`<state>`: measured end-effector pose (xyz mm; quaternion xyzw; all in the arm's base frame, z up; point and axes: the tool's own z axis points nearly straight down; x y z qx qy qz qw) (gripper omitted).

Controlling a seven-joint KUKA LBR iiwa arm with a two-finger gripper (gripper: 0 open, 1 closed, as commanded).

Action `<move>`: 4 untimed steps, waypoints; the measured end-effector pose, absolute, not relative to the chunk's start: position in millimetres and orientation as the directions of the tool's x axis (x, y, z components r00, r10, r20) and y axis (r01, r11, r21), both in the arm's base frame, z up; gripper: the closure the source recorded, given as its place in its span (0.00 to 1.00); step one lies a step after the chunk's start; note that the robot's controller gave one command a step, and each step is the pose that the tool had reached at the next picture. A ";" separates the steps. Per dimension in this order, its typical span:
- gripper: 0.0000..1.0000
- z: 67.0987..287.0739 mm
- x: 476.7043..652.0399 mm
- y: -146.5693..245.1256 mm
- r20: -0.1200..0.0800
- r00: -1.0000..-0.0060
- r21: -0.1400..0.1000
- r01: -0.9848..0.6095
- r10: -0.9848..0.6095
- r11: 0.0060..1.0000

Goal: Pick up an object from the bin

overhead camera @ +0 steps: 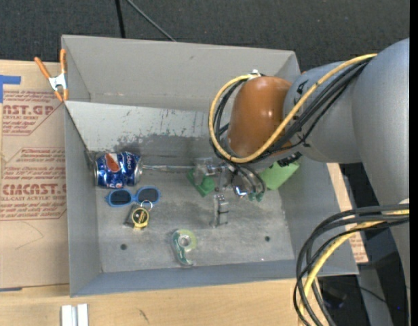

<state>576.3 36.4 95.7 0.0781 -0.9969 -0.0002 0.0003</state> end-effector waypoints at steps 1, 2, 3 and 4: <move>0.00 97.3 590.7 38.2 -0.001 -0.996 0.002 -0.088 -0.088 0.996; 0.00 77.5 593.4 8.2 -0.010 -0.995 0.004 0.099 0.099 0.995; 1.00 77.5 592.9 8.4 -0.006 -0.995 0.004 0.098 0.098 0.995; 1.00 192.6 557.7 15.8 -0.009 -0.996 0.002 0.085 0.085 0.996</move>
Offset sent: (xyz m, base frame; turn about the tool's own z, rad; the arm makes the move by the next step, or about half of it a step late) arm 0.0142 0.0007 0.0018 0.0689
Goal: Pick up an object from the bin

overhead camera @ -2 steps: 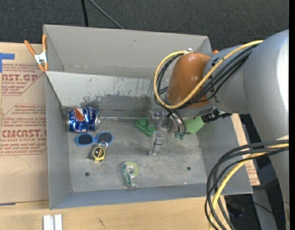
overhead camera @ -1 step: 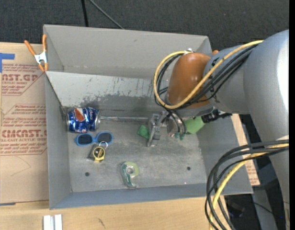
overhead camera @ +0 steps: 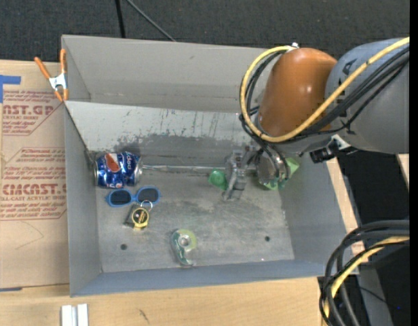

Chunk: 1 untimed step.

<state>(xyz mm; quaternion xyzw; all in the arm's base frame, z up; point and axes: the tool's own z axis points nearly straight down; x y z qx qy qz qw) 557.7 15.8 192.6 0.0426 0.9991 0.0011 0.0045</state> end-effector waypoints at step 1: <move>1.00 268.2 573.4 33.2 -0.012 -0.996 0.003 0.087 0.087 0.996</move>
Offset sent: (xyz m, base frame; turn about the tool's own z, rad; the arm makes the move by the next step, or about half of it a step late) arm 0.0131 0.0155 0.0707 0.0047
